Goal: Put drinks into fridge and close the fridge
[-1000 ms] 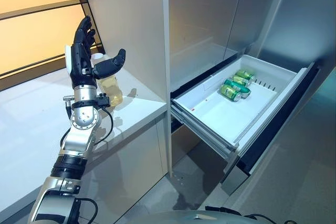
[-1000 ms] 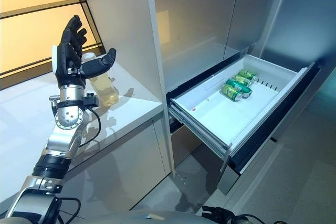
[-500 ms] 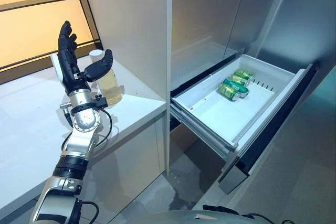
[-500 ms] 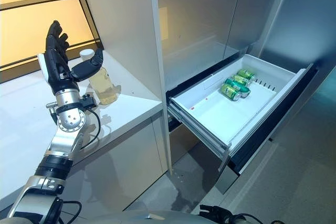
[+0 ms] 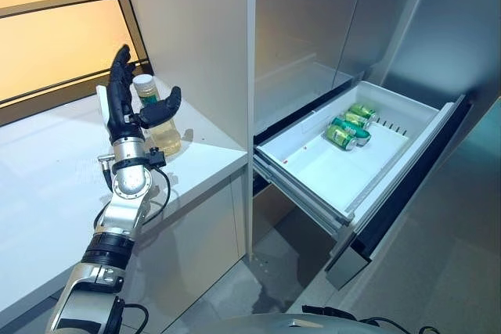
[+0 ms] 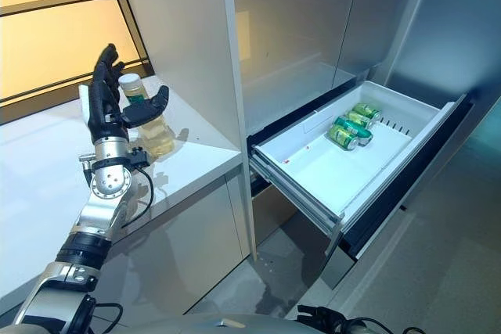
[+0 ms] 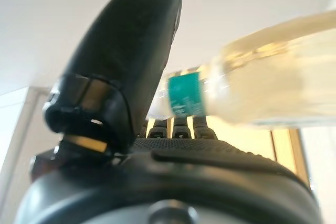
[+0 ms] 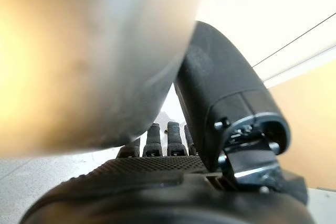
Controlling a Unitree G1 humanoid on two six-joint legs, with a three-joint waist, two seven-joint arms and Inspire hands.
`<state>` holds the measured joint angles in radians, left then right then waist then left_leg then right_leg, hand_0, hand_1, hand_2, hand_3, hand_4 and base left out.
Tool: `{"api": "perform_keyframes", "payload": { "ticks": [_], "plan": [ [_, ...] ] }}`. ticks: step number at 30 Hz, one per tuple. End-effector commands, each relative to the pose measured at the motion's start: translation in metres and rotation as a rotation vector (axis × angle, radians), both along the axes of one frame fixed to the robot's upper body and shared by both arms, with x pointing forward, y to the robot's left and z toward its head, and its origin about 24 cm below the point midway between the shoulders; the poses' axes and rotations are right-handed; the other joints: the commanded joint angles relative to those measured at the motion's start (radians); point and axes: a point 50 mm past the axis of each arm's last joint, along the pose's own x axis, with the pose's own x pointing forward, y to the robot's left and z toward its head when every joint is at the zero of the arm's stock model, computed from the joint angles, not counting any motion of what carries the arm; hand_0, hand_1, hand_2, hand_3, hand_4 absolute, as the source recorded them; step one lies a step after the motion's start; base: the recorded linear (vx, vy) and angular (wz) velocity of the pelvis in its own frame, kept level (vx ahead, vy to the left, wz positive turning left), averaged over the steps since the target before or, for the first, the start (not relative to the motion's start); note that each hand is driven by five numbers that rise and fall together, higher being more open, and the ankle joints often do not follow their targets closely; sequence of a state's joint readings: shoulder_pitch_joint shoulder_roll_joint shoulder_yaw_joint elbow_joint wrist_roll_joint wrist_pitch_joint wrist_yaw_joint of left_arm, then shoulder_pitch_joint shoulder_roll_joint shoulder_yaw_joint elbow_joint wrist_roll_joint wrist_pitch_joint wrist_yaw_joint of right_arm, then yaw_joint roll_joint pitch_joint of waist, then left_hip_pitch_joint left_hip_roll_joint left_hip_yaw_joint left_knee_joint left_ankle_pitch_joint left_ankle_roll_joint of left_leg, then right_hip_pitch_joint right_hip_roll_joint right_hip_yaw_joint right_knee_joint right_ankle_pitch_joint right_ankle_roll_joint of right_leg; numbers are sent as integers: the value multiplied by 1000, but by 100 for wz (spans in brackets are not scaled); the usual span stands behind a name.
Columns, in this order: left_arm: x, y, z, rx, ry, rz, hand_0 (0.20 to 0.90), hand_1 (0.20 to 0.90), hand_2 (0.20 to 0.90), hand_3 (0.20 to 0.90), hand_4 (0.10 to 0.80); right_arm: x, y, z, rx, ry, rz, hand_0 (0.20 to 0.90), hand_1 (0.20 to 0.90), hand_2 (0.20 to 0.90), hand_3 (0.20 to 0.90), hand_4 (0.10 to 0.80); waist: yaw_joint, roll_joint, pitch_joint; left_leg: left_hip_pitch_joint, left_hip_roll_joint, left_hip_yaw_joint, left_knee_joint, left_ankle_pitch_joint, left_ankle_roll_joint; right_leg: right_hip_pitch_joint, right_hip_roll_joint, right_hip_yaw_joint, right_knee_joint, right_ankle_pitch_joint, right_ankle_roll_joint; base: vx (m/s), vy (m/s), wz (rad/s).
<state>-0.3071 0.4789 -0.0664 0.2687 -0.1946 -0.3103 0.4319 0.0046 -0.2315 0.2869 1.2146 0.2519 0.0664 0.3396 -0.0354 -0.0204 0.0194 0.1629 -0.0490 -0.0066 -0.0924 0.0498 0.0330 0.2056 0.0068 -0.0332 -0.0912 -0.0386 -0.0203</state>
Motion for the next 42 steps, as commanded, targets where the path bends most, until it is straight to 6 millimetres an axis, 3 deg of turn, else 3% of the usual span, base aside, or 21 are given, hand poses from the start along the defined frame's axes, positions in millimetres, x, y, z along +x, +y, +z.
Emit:
{"api": "perform_keyframes", "payload": {
  "ticks": [1,10,22,30,42],
  "plan": [
    [10,-1,34,45,-142,-11,900,900,900,900,800,-8,1,-1,31,38,50,900,900,900,900,800,-9,17,-24,19,-11,-2,6,-94,11,-59,13,-20,69,5,38,0,0,0],
    [11,6,13,70,-48,45,900,900,900,900,800,-10,1,-2,28,41,53,900,900,900,900,800,-12,18,-23,19,-11,4,7,-93,11,-60,12,-18,70,6,41,0,0,0],
    [12,9,0,44,-4,68,900,900,900,900,800,-11,1,-2,27,44,51,900,900,900,900,800,-13,20,-24,21,-11,7,6,-93,11,-58,11,-19,68,9,43,0,0,0],
    [7,4,14,-112,-138,23,900,900,900,900,800,-13,2,-2,27,49,51,900,900,900,900,800,-13,19,-23,20,-9,7,8,-92,9,-59,11,-17,70,7,41,0,0,0],
    [5,0,24,-186,-212,19,900,900,900,900,800,-13,2,-3,29,50,55,900,900,900,900,800,-14,17,-26,20,-11,2,8,-94,10,-59,12,-14,72,2,37,0,0,0]
  ]
}}
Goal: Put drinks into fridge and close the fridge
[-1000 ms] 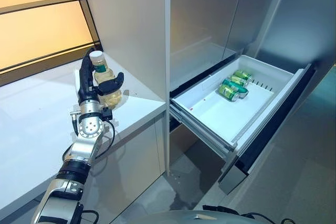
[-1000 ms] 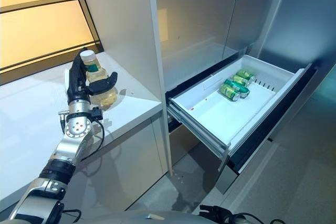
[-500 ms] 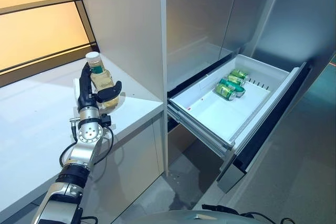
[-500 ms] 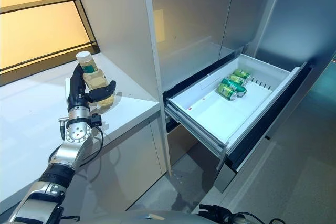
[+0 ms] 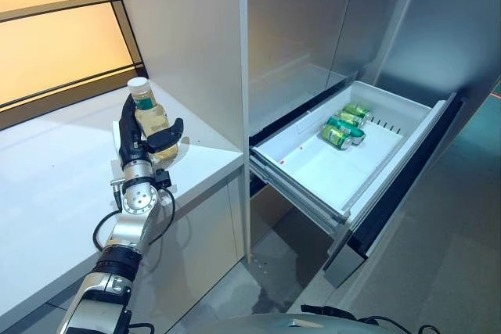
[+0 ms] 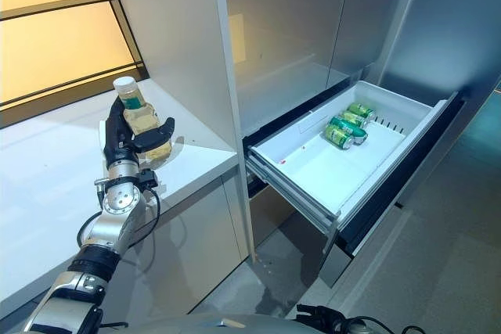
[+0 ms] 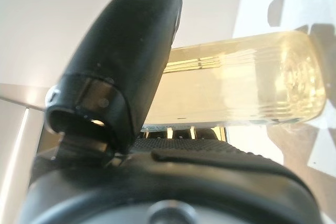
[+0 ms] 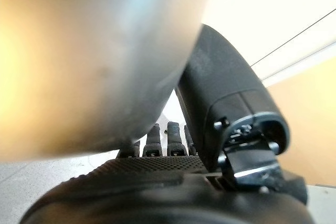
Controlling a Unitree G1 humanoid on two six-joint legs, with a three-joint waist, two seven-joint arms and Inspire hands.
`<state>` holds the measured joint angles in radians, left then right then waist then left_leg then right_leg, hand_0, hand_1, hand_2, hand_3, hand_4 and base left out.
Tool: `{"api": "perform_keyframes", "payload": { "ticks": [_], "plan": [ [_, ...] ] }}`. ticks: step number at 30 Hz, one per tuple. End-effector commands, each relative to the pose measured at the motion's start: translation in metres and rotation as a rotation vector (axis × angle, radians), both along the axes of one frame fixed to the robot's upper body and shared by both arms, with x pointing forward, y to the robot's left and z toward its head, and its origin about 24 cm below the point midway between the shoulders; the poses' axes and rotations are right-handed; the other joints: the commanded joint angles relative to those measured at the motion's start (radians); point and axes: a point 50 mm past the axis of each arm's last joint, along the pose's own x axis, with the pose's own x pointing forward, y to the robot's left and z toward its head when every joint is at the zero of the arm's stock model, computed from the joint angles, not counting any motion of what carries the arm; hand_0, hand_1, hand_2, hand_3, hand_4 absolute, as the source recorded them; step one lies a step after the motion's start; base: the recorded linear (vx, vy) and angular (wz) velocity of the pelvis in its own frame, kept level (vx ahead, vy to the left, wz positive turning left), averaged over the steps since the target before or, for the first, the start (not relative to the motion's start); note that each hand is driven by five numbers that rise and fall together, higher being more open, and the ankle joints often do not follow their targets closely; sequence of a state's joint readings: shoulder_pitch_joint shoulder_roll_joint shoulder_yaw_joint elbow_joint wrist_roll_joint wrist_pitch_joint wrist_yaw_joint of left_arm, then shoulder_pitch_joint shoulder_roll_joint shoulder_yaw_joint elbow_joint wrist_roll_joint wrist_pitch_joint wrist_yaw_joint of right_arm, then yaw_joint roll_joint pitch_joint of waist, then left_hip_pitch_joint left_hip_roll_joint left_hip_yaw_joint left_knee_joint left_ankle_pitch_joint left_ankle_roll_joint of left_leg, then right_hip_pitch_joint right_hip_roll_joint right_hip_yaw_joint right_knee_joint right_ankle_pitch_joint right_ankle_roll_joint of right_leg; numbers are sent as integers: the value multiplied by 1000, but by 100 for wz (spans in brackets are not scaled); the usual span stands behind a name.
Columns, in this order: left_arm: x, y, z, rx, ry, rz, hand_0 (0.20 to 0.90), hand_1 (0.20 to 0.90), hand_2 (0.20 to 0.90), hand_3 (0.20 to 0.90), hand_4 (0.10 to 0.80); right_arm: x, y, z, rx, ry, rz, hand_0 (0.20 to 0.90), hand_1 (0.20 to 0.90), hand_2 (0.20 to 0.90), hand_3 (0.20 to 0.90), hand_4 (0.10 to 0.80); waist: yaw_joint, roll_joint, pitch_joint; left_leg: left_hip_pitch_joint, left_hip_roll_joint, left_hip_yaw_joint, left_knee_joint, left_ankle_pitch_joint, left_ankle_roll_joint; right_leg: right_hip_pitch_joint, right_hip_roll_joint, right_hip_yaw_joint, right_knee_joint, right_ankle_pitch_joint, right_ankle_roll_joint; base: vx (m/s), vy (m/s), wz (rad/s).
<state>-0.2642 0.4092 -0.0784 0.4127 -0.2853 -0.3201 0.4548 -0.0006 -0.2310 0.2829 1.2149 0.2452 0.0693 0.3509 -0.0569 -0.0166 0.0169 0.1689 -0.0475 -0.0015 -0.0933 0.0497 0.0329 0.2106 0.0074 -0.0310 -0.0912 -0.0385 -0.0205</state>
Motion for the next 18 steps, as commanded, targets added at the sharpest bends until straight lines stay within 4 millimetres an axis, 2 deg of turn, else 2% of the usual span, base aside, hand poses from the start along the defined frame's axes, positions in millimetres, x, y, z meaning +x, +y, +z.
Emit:
{"api": "perform_keyframes", "payload": {
  "ticks": [1,18],
  "plan": [
    [12,-4,74,-20,-382,-21,900,900,900,900,800,-15,2,-3,19,51,49,900,900,900,900,800,7,14,-24,14,-12,-3,9,-95,10,-63,12,-16,73,1,37,0,0,0],
    [9,-2,80,-19,-438,26,900,900,900,900,800,-17,3,-3,21,53,50,900,900,900,900,800,7,15,-28,14,-12,-7,9,-94,10,-64,11,-17,74,1,36,0,0,0]
  ]
}}
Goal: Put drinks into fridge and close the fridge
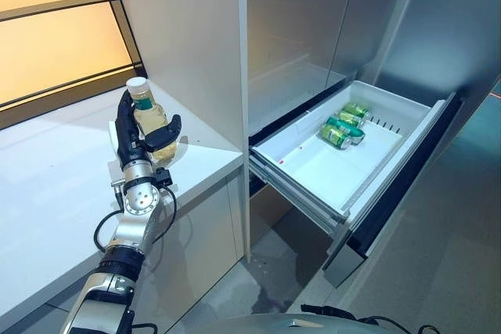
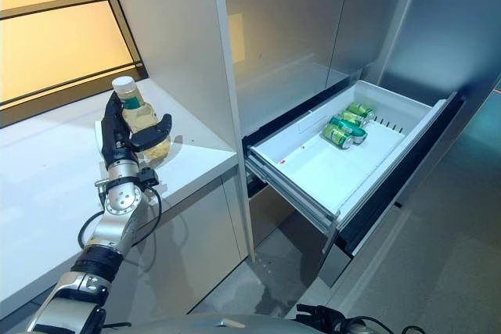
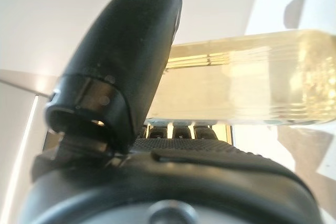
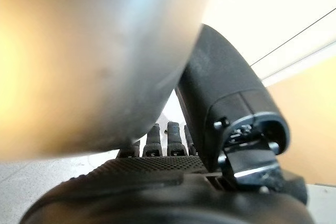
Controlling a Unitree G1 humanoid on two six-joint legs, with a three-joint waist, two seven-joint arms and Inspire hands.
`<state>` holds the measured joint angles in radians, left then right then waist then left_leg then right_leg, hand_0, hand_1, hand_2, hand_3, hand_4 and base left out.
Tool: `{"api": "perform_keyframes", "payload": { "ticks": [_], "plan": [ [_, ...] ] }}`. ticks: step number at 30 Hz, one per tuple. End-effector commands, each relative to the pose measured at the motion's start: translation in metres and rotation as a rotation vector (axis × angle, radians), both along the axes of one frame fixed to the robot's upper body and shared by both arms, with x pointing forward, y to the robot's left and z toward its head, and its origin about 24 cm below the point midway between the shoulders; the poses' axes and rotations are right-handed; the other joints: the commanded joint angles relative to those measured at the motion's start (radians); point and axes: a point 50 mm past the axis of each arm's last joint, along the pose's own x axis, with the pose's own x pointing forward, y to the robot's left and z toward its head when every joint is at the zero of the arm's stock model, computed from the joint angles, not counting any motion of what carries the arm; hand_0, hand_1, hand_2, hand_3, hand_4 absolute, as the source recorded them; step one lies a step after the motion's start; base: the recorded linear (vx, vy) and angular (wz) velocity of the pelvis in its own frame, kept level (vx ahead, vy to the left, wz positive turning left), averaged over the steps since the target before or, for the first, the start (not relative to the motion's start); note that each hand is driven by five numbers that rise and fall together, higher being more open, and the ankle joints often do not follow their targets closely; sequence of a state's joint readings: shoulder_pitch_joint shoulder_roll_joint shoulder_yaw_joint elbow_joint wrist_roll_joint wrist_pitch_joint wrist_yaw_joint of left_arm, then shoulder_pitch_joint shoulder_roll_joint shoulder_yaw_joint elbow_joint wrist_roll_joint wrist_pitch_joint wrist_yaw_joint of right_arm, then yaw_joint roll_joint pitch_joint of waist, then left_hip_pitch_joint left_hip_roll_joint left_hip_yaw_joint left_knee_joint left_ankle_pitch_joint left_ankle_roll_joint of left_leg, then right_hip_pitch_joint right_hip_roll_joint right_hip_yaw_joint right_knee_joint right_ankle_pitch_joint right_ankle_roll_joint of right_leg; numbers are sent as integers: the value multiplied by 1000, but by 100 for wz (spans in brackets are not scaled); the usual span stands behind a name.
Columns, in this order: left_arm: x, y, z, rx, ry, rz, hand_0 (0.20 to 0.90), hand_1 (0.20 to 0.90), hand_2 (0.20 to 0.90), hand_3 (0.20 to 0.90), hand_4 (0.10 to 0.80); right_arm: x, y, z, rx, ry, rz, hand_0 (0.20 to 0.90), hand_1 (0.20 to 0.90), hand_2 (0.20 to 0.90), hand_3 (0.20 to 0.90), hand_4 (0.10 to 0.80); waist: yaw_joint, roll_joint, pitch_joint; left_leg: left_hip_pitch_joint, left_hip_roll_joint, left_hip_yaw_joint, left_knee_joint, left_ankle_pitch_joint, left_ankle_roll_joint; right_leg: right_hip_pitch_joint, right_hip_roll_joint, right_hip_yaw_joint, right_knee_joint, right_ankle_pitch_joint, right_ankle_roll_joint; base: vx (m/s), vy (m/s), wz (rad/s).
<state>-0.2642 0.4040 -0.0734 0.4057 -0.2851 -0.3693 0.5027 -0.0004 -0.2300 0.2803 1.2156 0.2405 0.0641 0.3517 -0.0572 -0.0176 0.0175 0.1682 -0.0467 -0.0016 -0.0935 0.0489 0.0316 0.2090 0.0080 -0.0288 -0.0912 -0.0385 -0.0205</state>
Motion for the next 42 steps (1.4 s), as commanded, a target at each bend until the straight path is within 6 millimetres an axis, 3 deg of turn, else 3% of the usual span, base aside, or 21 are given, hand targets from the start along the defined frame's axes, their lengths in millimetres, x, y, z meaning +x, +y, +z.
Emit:
{"api": "perform_keyframes", "payload": {
  "ticks": [1,5,6,7,8,9,10,11,13,31,34,36,42],
  "plan": [
    [11,-2,75,3,-375,-10,900,900,900,900,800,-17,2,-4,20,58,46,900,900,900,900,800,8,16,-29,15,-13,-7,9,-93,11,-62,11,-20,73,1,37,0,0,0],
    [10,-2,74,5,-380,-4,900,900,900,900,800,-19,3,-4,18,60,47,900,900,900,900,800,8,16,-30,15,-13,-6,9,-93,11,-62,10,-20,73,1,37,0,0,0],
    [10,-2,74,4,-378,-3,855,855,855,848,748,-19,3,-4,19,59,49,900,900,900,900,800,7,16,-30,14,-13,-6,9,-93,11,-62,10,-20,73,1,37,0,0,0],
    [9,-1,74,5,-379,-1,665,665,665,625,525,-19,3,-4,19,59,49,900,900,900,900,800,7,16,-29,15,-12,-5,9,-93,11,-63,10,-20,74,1,37,0,0,0],
    [9,-1,74,6,-380,-1,526,526,526,464,364,-18,3,-4,20,58,49,900,900,900,900,800,7,15,-28,15,-12,-5,9,-93,11,-63,10,-19,74,1,37,0,0,0],
    [9,-1,74,6,-380,-1,526,526,526,464,364,-18,3,-4,20,58,49,900,900,900,900,800,7,15,-28,14,-12,-5,9,-93,11,-63,10,-19,75,1,37,0,0,0],
    [10,-1,75,9,-378,-3,465,465,465,392,292,-19,3,-4,20,58,51,900,900,900,900,800,6,14,-28,13,-12,-5,10,-93,11,-64,10,-19,75,1,37,0,0,0],
    [10,-1,75,9,-377,-4,441,441,441,365,265,-18,4,-4,20,58,51,900,900,900,900,800,6,14,-28,13,-12,-5,10,-92,11,-65,10,-19,76,1,37,0,0,0],
    [10,-2,74,13,-374,-8,300,300,300,200,100,-18,4,-4,21,57,51,900,900,900,900,800,6,14,-27,13,-12,-7,9,-93,11,-64,10,-18,75,1,36,0,0,0],
    [9,-6,87,-3,-430,-95,300,300,300,200,100,-14,4,-3,30,31,61,900,900,900,900,800,11,15,-27,14,-13,-11,10,-93,11,-64,8,-19,76,1,38,0,0,0],
    [6,-9,99,-51,-499,-165,300,300,300,200,100,0,7,1,48,-58,75,900,900,900,900,800,13,13,-25,13,-13,-14,9,-92,11,-64,7,-22,76,3,38,0,0,0],
    [0,-19,114,-105,-573,-255,300,300,300,200,100,30,17,11,63,-197,149,900,900,900,900,800,17,12,-20,10,-13,-19,9,-89,10,-65,7,-23,73,6,37,0,0,0],
    [-21,-46,145,-139,-738,-486,300,300,300,200,100,88,58,51,219,-461,254,900,900,900,900,800,25,5,-9,3,-14,-35,6,-81,7,-64,4,-32,62,15,36,-28,-19,0]
  ]
}}
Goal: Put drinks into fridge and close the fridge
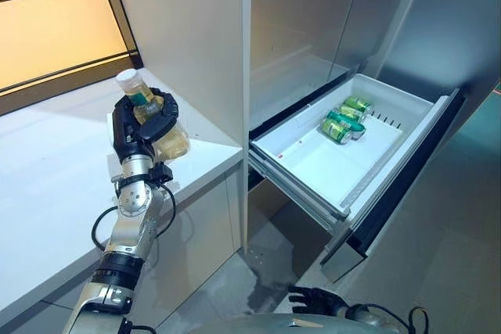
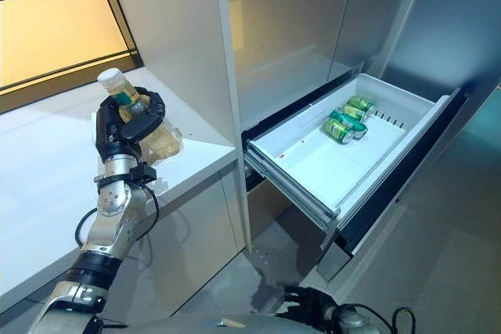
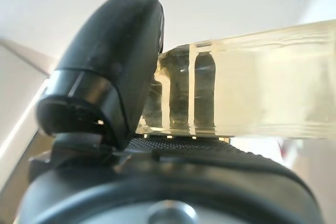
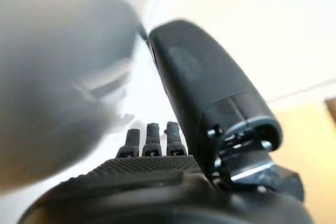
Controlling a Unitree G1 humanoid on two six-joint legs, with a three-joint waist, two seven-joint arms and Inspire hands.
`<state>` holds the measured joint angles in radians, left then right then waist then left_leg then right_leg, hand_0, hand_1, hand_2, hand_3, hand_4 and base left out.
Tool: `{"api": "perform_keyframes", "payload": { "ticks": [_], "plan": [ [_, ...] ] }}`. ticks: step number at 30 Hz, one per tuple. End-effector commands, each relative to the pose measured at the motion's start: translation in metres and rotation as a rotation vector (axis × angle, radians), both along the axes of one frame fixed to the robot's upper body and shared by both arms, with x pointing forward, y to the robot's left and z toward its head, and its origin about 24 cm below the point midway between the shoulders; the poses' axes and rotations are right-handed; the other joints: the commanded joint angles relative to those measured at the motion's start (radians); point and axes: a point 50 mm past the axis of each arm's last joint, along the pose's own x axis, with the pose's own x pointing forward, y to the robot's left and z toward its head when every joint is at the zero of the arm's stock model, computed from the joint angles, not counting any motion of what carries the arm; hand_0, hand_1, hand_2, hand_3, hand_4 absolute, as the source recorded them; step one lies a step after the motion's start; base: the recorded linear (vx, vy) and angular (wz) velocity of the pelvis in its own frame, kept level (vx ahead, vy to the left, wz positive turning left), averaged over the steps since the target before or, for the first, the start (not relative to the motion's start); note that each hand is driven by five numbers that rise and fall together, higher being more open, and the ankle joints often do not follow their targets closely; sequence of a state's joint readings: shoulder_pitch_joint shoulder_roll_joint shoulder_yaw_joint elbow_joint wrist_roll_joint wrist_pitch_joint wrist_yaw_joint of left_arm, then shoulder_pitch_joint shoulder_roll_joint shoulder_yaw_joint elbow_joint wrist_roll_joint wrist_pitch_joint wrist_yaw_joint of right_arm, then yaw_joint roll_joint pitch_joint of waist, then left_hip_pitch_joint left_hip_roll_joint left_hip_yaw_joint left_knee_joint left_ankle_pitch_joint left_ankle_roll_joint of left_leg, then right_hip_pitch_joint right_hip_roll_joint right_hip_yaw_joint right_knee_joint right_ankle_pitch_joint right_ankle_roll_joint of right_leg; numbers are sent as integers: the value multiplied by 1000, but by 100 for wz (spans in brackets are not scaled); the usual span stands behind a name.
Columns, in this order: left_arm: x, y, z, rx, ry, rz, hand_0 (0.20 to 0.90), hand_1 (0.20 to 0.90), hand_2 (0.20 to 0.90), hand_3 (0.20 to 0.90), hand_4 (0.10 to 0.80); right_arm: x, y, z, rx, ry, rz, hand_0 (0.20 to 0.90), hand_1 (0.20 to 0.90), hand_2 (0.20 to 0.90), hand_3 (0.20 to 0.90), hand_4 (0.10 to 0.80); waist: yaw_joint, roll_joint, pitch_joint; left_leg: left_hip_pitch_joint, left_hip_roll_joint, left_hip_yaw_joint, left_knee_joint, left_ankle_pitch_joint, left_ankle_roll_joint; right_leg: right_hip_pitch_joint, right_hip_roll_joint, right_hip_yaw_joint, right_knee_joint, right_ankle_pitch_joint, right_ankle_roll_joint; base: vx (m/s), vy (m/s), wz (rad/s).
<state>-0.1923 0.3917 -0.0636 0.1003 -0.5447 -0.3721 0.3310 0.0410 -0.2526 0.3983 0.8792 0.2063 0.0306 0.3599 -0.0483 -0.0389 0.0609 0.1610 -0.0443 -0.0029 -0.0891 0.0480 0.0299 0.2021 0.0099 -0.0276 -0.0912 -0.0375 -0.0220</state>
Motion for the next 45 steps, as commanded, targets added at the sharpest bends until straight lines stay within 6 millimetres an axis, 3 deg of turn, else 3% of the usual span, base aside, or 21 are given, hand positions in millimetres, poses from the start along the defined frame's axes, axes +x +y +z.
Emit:
{"api": "perform_keyframes", "payload": {
  "ticks": [1,5,10,14,15,19,24,31,45],
  "plan": [
    [-12,-28,110,44,-578,-198,300,300,300,200,100,48,29,33,178,-198,49,900,900,900,900,800,17,26,-51,10,-16,-35,2,-79,8,-56,1,-36,61,15,38,0,0,0],
    [-25,-43,120,107,-653,-289,300,300,300,200,100,71,54,71,333,-342,55,900,900,900,900,800,16,22,-45,3,-17,-41,2,-74,5,-57,-1,-41,54,21,40,0,0,0],
    [-35,-47,119,150,-680,-364,300,300,300,200,100,96,66,128,484,-566,85,900,900,900,900,800,13,22,-41,-3,-17,-41,2,-70,7,-61,-1,-39,50,25,47,0,0,0],
    [-40,-44,116,137,-680,-431,300,300,300,200,100,109,58,177,562,-705,148,900,900,900,900,800,11,18,-39,-9,-18,-38,2,-67,6,-66,0,-35,48,29,50,0,0,0],
    [-42,-41,115,121,-679,-477,300,300,300,200,100,114,49,203,580,-787,182,900,900,900,900,800,10,15,-41,-11,-17,-36,2,-66,5,-68,0,-32,48,30,53,0,0,0],
    [-44,-39,115,90,-684,-584,300,300,300,200,100,123,31,250,613,-955,200,900,900,900,900,800,10,12,-45,-22,-17,-30,2,-56,3,-80,0,-28,49,39,54,-23,-1,-2],
    [-47,-36,119,27,-698,-732,300,300,300,200,100,127,14,294,636,-1114,198,900,900,900,900,800,11,8,-55,-25,-16,-26,2,-57,3,-85,-1,-26,51,41,55,-8,0,0],
    [-49,-47,122,6,-683,-855,300,300,300,200,100,125,16,306,596,-1125,265,900,900,900,900,800,7,3,-61,-26,-17,-22,2,-56,6,-90,1,-20,52,45,53,-15,-9,-4],
    [-39,-93,122,120,-588,-975,300,300,300,200,100,134,51,307,505,-1048,450,900,900,900,900,800,-1,1,-59,-24,-17,-19,2,-56,7,-87,2,-15,45,52,52,-3,-2,-1]
  ]
}}
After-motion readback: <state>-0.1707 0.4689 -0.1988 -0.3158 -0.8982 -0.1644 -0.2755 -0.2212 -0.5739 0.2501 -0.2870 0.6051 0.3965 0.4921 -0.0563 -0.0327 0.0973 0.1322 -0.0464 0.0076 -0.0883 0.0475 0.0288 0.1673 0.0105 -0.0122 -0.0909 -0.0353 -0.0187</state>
